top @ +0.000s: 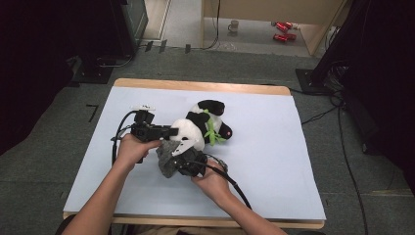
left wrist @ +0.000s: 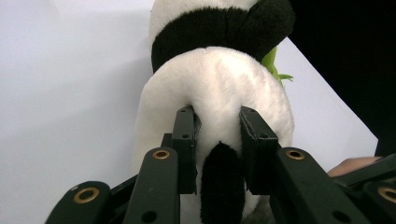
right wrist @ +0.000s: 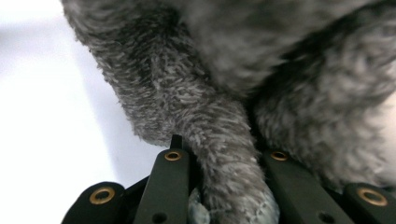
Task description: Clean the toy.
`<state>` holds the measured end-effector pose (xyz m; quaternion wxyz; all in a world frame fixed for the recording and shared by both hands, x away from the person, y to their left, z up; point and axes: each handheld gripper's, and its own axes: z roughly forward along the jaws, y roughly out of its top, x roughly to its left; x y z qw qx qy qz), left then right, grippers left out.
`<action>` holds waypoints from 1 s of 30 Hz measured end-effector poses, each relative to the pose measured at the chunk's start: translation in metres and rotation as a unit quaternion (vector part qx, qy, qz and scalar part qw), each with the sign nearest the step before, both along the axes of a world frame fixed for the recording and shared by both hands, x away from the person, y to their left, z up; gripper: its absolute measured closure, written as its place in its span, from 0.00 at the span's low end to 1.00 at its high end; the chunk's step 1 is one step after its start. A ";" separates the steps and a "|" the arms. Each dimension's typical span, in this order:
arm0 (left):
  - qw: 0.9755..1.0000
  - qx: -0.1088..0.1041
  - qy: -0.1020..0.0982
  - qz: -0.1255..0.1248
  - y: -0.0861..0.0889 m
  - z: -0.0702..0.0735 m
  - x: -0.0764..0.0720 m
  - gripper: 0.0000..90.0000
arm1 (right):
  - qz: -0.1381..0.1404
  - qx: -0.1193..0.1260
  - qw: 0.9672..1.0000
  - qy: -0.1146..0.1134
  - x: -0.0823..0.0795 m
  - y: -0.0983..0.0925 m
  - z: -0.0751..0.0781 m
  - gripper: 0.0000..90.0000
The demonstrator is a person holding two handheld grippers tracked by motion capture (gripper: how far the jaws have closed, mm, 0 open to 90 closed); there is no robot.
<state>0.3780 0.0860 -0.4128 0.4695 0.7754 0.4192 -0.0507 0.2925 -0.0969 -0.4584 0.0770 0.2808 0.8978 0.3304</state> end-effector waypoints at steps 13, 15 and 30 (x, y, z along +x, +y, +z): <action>1.000 0.006 -0.006 0.007 0.002 0.000 0.003 0.78 | 0.023 -0.009 0.999 0.026 -0.001 0.002 0.012 0.88; 1.000 0.009 -0.008 0.006 0.001 0.000 0.002 0.78 | 0.021 0.005 0.999 0.027 0.000 -0.001 0.023 0.88; 1.000 0.010 -0.003 0.007 0.000 0.002 0.002 0.78 | -0.007 0.042 0.997 -0.065 0.006 -0.004 0.058 0.86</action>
